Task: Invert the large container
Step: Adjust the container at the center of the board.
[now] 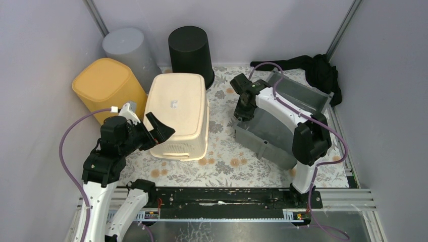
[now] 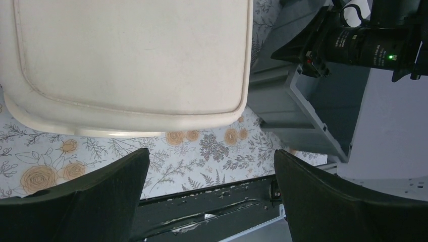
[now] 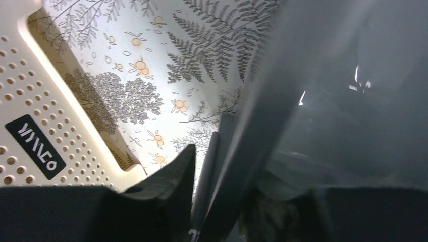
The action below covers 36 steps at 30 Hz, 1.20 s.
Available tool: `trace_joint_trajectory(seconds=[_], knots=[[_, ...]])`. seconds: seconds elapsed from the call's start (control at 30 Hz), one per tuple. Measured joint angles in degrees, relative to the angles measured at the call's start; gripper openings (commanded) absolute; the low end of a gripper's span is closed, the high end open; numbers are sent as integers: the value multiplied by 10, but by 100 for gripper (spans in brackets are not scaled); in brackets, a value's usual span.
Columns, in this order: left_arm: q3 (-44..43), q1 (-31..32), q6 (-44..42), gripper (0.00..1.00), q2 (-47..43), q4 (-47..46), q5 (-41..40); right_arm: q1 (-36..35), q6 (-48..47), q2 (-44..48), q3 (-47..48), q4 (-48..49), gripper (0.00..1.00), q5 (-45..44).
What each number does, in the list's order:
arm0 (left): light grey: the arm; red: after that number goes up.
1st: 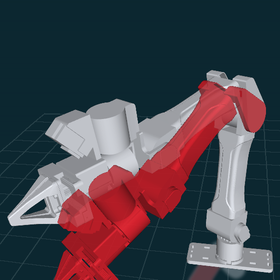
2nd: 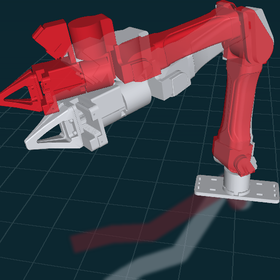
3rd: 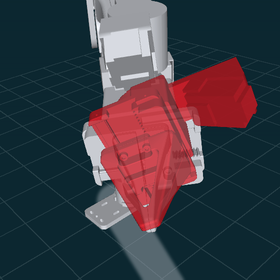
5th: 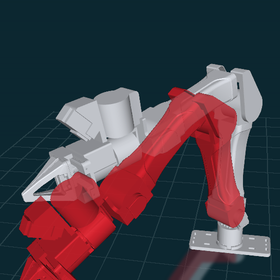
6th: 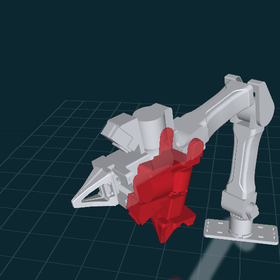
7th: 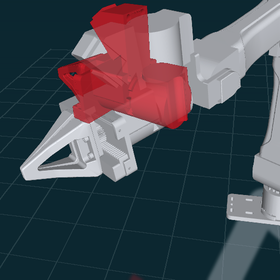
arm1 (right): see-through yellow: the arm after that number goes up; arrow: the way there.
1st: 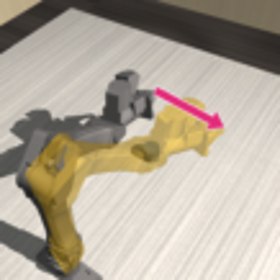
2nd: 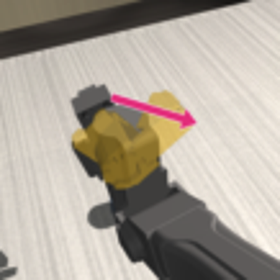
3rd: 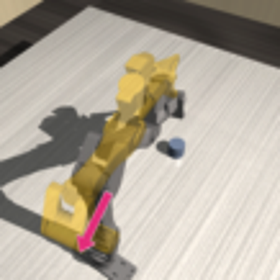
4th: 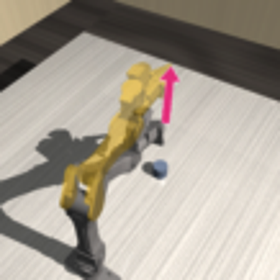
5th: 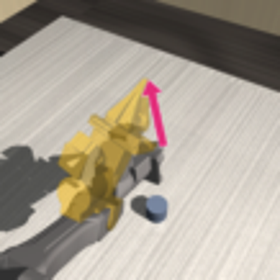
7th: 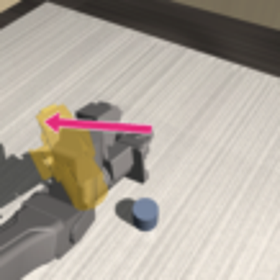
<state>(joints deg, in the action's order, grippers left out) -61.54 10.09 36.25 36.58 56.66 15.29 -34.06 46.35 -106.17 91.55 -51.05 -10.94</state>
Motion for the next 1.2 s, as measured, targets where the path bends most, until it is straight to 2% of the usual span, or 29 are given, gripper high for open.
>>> trace_joint_trajectory(seconds=[0.1, 0.17, 0.27, 0.5, 0.73, 1.2], knots=[[3, 0, 0, 100, 0, 0, 0, 4, 14, 3, -1, -16, 15, 1], [3, 0, 0, 100, 2, -1, 0, 4, -9, 4, -2, -31, 11, -11], [3, 0, 0, 100, 3, -1, 0, 1, -57, 8, -7, -31, 11, -20], [4, 0, 0, 100, 7, -1, 0, -10, -80, 40, -46, -24, 11, -21], [4, 0, 0, 100, 9, -1, 0, -22, -101, 80, -86, -28, 17, -18], [9, 0, 0, 100, 10, -1, 0, -30, -116, 132, -127, -42, 44, -15]])
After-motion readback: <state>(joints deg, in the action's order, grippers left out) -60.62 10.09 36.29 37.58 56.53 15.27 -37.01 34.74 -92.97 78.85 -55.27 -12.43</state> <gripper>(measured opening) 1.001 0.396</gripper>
